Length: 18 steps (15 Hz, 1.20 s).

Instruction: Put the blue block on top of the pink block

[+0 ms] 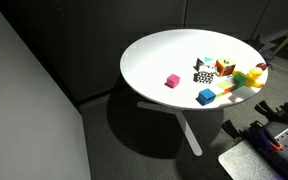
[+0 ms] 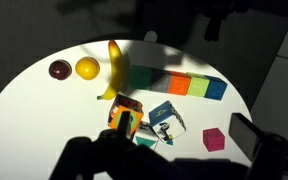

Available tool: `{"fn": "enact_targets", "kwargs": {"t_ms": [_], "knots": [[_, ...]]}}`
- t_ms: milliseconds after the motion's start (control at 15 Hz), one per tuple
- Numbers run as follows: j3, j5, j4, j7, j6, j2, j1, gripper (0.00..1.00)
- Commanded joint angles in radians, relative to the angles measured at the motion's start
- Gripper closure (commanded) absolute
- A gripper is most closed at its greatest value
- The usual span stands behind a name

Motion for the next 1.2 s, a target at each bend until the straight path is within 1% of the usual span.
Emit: {"fn": "enact_targets", "kwargs": {"t_ms": [0,200,533,867,1133], "knots": [[0.048,-0.056,-0.048,0.015,0.050,0.004,-0.003,0.00],[0.083,-0.099,-0.089,0.029,0.089,0.019,0.002,0.00],[0.121,-0.102,-0.152,0.072,0.177,0.043,0.010,0.00],[0.131,-0.088,-0.221,0.094,0.332,0.085,0.019,0.00],[0.117,-0.049,-0.244,0.075,0.403,0.151,0.043,0.00]]}}
